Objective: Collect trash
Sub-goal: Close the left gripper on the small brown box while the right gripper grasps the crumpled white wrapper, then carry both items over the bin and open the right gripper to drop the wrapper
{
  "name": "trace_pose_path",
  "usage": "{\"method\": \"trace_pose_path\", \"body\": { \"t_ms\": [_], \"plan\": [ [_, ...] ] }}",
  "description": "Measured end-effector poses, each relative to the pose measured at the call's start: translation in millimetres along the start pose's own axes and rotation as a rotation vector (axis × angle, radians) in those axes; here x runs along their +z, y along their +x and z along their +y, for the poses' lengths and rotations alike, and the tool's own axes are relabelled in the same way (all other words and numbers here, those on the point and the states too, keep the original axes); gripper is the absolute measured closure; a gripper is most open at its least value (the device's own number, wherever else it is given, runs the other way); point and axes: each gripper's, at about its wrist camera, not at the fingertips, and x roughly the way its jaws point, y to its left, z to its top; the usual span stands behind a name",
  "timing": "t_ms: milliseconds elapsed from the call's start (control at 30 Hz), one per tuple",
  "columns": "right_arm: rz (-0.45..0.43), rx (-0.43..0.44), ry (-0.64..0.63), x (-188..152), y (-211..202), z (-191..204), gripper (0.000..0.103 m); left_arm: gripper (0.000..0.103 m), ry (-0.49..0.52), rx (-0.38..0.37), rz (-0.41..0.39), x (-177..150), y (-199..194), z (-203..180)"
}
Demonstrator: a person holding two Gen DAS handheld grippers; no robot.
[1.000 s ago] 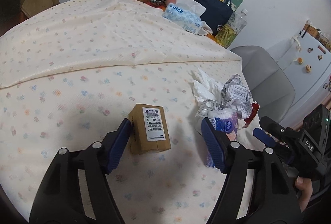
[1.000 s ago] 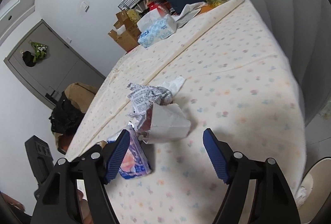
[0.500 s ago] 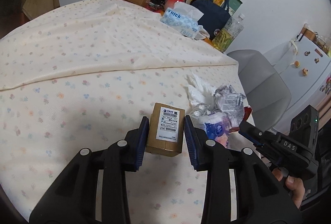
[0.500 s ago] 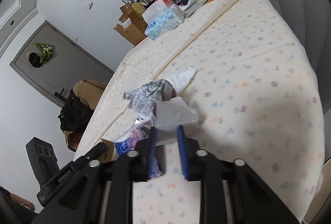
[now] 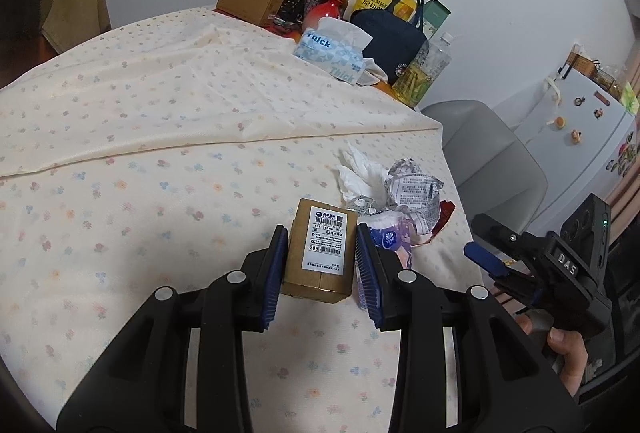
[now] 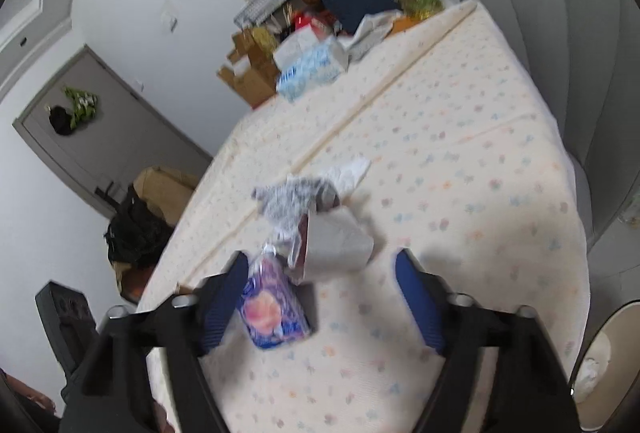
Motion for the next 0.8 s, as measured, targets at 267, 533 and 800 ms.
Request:
{"method": "trace_pose_path", "body": {
  "t_ms": [267, 533, 800],
  "plan": [
    [0.043, 0.096, 0.067, 8.1, 28.9, -21.2, 0.043, 0.068, -0.009, 0.012, 0.002, -0.3, 0.4, 8.6],
    [0.063, 0.145, 0.099, 9.1, 49.1, -28.9, 0.047, 0.068, -0.014, 0.016, 0.018, 1.0, 10.6, 9.6],
    [0.045, 0.158, 0.082, 7.1, 30.0, -23.1, 0.058, 0.068, 0.006, 0.003, 0.014, 2.8, 10.8, -0.7]
  ]
}}
